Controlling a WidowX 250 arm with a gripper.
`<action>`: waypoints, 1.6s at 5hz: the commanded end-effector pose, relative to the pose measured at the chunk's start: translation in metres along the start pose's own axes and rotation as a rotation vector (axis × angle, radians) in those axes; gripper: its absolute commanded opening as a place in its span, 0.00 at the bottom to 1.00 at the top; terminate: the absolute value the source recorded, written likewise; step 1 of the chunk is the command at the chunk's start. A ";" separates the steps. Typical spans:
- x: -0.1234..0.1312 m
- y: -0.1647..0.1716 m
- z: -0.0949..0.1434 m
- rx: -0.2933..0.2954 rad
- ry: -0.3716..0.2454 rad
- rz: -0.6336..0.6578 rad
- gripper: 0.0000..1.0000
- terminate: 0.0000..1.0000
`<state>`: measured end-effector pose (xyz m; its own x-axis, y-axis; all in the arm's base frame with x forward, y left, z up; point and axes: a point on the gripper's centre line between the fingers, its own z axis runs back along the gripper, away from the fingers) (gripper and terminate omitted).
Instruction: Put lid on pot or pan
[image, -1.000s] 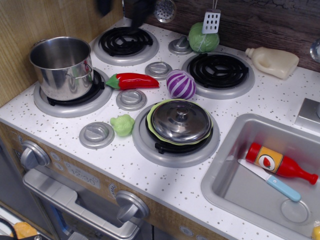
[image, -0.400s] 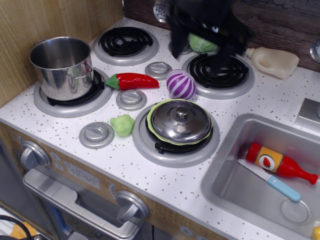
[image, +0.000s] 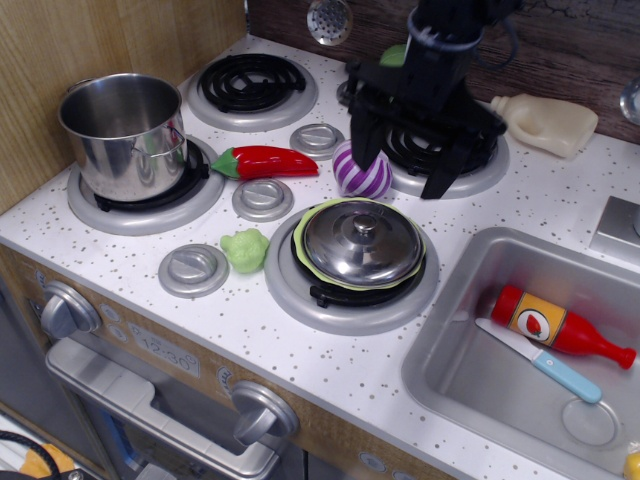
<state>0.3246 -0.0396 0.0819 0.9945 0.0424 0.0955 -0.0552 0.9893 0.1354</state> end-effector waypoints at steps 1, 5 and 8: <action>0.002 0.005 -0.012 0.013 -0.055 -0.003 1.00 0.00; 0.000 0.018 -0.035 -0.002 -0.050 0.019 0.00 0.00; -0.005 0.017 -0.037 -0.021 -0.093 0.057 0.00 0.00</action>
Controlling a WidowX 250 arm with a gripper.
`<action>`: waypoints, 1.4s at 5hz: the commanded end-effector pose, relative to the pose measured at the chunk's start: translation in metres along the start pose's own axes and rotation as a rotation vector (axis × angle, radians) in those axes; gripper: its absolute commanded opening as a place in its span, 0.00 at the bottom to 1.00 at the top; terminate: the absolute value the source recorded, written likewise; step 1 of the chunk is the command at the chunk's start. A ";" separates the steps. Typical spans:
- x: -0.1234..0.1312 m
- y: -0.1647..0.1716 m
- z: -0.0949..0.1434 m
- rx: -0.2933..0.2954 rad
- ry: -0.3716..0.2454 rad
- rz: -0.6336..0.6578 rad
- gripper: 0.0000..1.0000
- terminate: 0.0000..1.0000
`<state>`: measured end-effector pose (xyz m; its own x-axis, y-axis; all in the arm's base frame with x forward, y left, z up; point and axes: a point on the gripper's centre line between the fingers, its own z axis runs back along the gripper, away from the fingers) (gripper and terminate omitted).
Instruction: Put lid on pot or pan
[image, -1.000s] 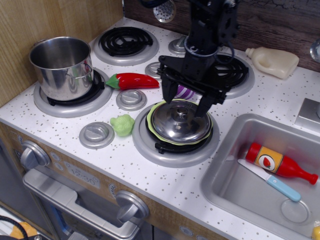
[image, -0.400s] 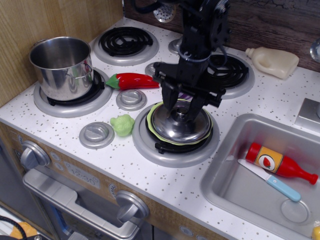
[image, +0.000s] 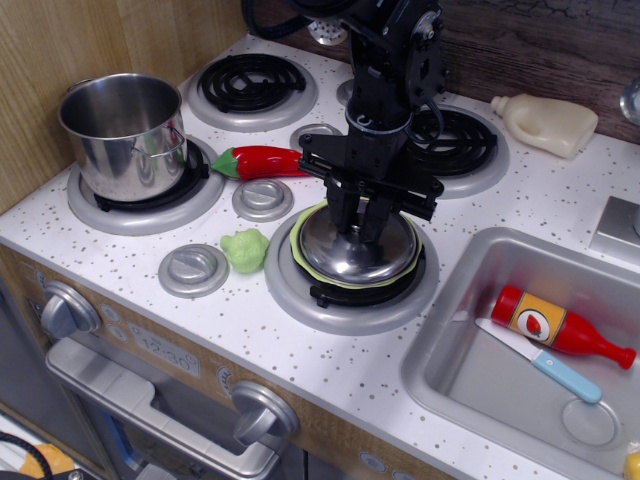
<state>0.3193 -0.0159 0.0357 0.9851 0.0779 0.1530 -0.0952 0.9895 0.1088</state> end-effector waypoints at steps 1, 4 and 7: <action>0.012 0.006 0.036 0.023 -0.002 -0.011 0.00 0.00; 0.032 0.125 0.119 0.173 0.016 -0.028 0.00 0.00; 0.020 0.231 0.076 0.178 -0.068 0.012 0.00 0.00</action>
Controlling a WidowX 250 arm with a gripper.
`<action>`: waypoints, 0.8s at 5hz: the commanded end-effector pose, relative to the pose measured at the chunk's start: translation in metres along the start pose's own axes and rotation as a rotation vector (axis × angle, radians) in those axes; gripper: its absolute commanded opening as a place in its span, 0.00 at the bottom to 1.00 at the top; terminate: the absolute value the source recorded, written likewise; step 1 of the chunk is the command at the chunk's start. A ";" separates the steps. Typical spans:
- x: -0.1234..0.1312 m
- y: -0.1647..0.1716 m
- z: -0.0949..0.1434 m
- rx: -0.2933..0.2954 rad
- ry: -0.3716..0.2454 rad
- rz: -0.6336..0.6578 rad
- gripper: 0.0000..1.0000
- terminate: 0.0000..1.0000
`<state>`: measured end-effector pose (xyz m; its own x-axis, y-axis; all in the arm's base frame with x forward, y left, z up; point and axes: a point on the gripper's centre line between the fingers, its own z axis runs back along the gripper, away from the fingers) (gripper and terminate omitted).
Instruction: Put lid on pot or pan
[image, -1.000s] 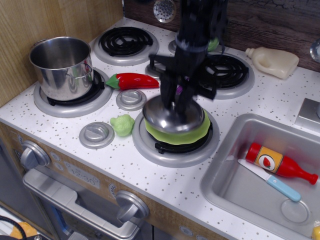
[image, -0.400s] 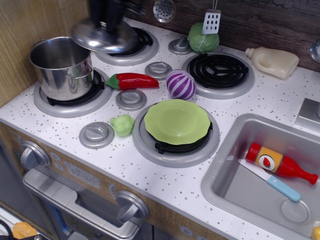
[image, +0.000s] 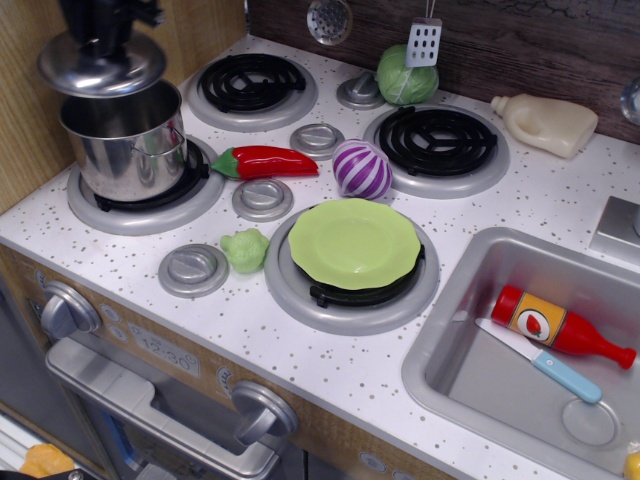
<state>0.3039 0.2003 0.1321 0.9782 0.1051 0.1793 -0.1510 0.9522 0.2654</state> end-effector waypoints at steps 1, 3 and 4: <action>0.000 0.001 -0.008 -0.020 -0.061 -0.021 0.00 0.00; 0.000 -0.016 -0.015 -0.070 -0.052 -0.026 1.00 0.00; 0.000 -0.016 -0.015 -0.070 -0.052 -0.026 1.00 0.00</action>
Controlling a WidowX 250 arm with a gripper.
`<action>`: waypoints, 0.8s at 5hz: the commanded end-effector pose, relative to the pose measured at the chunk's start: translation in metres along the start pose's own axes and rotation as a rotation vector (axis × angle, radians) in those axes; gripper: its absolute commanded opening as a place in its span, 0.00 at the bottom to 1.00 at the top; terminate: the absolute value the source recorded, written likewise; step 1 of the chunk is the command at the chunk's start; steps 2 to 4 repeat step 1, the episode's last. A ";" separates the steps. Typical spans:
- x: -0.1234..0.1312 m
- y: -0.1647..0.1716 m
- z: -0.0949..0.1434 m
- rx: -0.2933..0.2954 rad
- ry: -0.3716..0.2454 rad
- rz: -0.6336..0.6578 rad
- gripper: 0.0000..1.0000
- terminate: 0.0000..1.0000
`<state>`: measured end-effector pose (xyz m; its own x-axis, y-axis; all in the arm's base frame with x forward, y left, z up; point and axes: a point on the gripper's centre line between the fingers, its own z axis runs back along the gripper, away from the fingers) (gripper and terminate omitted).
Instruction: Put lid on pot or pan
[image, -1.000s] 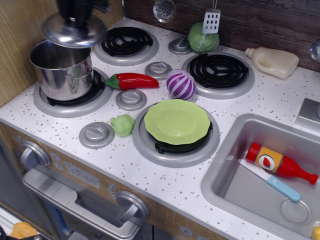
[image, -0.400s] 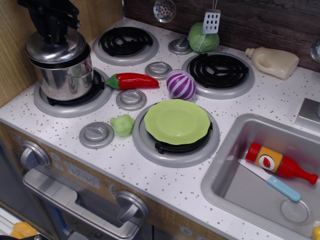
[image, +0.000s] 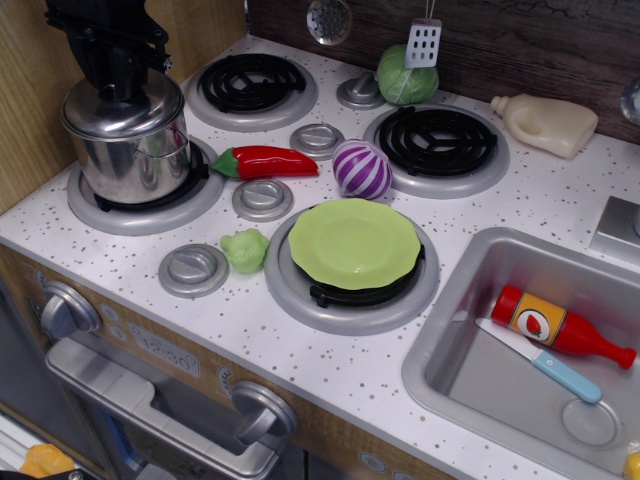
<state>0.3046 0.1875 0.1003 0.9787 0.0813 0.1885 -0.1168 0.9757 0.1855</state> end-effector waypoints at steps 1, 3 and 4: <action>0.006 0.004 0.012 0.018 -0.037 -0.007 1.00 1.00; 0.006 0.004 0.012 0.018 -0.037 -0.007 1.00 1.00; 0.006 0.004 0.012 0.018 -0.037 -0.007 1.00 1.00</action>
